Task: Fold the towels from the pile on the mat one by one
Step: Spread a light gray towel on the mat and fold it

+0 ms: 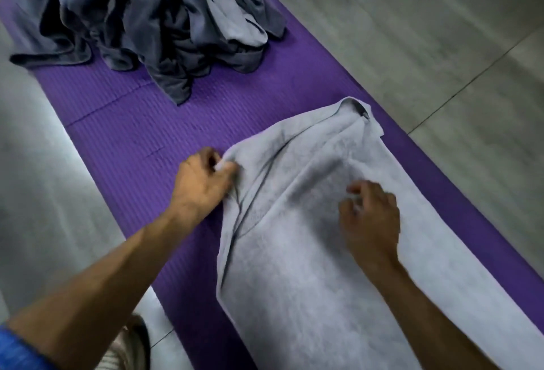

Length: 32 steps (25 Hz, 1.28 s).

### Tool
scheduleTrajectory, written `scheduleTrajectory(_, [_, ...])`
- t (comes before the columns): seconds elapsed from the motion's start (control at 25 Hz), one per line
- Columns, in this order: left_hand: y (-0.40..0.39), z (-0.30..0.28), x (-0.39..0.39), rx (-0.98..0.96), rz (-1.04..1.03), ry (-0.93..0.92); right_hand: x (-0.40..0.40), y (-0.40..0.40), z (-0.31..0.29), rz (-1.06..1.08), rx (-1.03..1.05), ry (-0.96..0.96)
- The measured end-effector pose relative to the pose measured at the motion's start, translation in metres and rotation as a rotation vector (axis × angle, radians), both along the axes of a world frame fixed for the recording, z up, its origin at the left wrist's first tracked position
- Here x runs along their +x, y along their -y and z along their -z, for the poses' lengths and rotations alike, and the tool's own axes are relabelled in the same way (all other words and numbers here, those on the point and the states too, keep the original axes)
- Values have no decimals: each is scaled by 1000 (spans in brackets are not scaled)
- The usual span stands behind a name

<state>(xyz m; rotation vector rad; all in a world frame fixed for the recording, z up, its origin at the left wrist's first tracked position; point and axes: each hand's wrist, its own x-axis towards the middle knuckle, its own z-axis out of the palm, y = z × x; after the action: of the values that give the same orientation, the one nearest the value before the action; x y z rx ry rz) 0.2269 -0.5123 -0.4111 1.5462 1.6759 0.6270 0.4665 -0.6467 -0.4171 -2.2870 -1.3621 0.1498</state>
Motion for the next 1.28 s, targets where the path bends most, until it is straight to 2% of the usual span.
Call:
scheduleTrajectory(0.08, [1, -13, -25, -43, -238, 210, 17, -52, -16, 43, 45, -120])
scheduleTrajectory(0.2, [11, -19, -73, -47, -346, 221, 34, -122, -28, 134, -49, -197])
scheduleTrajectory(0.28, [23, -17, -92, -66, -250, 81, 39, -153, -25, 188, -167, -277])
scheduleTrajectory(0.36, [35, -12, -100, 23, 71, -219, 39, -173, -22, 202, -345, -342])
scheduleTrajectory(0.44, [44, -8, -94, 106, 327, -474, 37, -179, -20, 214, -513, -239])
scheduleTrajectory(0.52, [51, -7, -86, 69, 363, -553, 35, -179, -19, 234, -605, -137])
scheduleTrajectory(0.56, [51, -4, -84, 42, 354, -565, 35, -180, -19, 208, -632, -166])
scheduleTrajectory(0.64, [51, 1, -84, 44, 365, -558, 35, -184, -22, 166, -577, -348])
scheduleTrajectory(0.72, [48, 5, -88, 123, 333, -497, 35, -190, -23, 147, -320, -500])
scheduleTrajectory(0.8, [46, 2, -92, 197, 253, -469, 40, -197, -22, 112, -48, -494])
scheduleTrajectory(0.84, [45, 0, -94, 225, 236, -483, 40, -198, -23, 86, -3, -484])
scheduleTrajectory(0.96, [49, 5, -102, 307, 301, -585, 37, -191, -20, 55, -72, -329])
scheduleTrajectory(1.04, [54, 9, -106, 268, 378, -660, 23, -178, -17, 89, -137, -189])
scheduleTrajectory(1.08, [56, 10, -107, 238, 405, -683, 14, -172, -18, 136, -187, -180])
scheduleTrajectory(1.12, [57, 10, -106, 220, 423, -696, 6, -169, -17, 180, -232, -249])
scheduleTrajectory(1.2, [57, 9, -109, 208, 449, -692, 1, -171, -8, 279, -269, -526])
scheduleTrajectory(1.28, [56, 7, -112, 192, 430, -656, 23, -179, 14, 371, -254, -703])
